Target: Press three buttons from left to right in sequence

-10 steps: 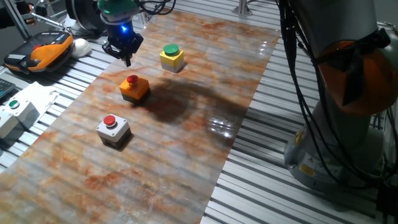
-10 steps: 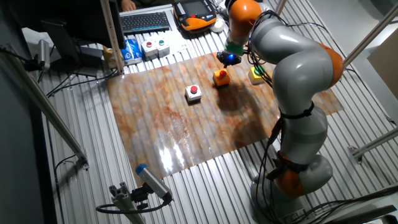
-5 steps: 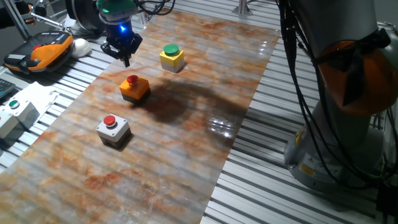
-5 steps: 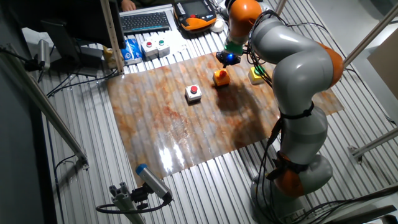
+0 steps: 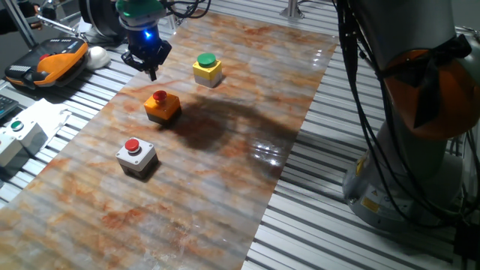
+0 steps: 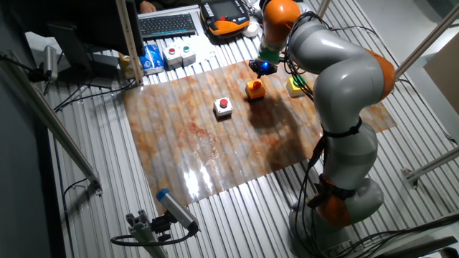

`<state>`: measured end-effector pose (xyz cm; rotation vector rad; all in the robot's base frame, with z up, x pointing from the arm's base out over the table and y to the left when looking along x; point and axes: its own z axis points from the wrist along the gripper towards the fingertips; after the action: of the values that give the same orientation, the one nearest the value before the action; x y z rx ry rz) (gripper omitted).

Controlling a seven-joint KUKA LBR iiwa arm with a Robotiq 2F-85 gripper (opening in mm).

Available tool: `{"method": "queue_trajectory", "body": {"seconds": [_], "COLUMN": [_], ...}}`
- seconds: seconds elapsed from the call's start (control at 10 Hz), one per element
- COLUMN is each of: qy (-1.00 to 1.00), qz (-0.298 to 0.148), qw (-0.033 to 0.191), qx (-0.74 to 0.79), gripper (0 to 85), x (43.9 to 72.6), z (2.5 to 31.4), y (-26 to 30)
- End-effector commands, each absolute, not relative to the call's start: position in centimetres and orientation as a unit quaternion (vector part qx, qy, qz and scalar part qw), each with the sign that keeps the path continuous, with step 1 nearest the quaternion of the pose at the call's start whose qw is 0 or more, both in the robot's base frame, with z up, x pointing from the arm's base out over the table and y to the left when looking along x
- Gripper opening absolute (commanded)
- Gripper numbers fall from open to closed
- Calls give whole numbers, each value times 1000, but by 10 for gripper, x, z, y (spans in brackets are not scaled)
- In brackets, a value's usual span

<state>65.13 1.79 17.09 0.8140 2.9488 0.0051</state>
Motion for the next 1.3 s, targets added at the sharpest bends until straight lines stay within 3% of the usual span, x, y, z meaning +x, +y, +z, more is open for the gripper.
{"method": "queue_trajectory", "body": {"seconds": [0.0,0.5,1.0,1.2], "qy": [963,978,983,986], "qz": [-5,65,99,91], "qw": [42,23,16,27], "qx": [265,197,155,140], "gripper": [0,0,0,0], "x": [651,651,651,651], "z": [171,171,171,171], "y": [18,18,18,18]}}
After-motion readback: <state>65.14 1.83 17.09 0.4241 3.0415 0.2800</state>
